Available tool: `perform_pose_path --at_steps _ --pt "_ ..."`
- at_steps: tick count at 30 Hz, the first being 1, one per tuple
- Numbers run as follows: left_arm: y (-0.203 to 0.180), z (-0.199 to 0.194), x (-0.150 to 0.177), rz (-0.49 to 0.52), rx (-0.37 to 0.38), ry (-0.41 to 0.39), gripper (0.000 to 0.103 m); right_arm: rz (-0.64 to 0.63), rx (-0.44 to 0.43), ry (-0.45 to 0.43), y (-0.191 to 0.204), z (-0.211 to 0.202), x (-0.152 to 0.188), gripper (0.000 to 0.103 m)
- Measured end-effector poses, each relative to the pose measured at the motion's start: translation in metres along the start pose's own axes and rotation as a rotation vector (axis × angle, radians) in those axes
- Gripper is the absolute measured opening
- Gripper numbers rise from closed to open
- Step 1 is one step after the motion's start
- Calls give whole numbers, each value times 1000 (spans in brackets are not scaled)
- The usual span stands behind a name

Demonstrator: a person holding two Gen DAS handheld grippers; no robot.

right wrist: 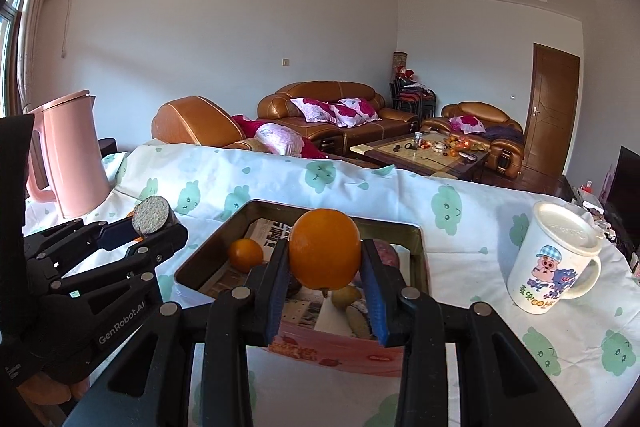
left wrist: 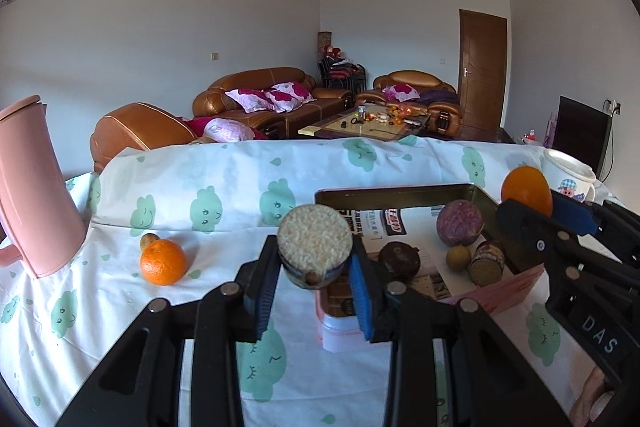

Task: Organize fruits
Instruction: 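Carry the orange and jar over the pink tin and open both tools inside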

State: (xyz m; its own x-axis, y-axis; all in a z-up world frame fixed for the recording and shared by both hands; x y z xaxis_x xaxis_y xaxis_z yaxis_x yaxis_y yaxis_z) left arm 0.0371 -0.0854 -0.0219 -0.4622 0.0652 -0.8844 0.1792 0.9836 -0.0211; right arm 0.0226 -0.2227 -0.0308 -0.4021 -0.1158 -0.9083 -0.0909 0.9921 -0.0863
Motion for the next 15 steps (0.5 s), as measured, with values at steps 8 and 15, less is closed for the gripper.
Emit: perform_pose_path --at_steps 8,15 --pt "-33 11 -7 35 61 11 35 43 70 -11 -39 -3 -2 37" --pt "-58 27 -16 47 108 21 35 91 104 -9 -63 -1 -4 37"
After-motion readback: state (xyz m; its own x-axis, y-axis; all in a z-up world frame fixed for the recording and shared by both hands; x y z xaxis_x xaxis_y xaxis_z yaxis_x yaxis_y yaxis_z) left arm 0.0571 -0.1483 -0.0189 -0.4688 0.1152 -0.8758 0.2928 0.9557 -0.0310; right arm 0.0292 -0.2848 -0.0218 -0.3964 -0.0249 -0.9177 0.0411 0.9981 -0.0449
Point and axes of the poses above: each gripper's, at about its wrist camera, not at the fingertips, and z roughly the way its jaws point, y to its left, x to its underside, the point moved 6 cm from there along z, roughly the way its jaws point, and after that the axes turned 2 degrees about -z, right-handed, at the moved point
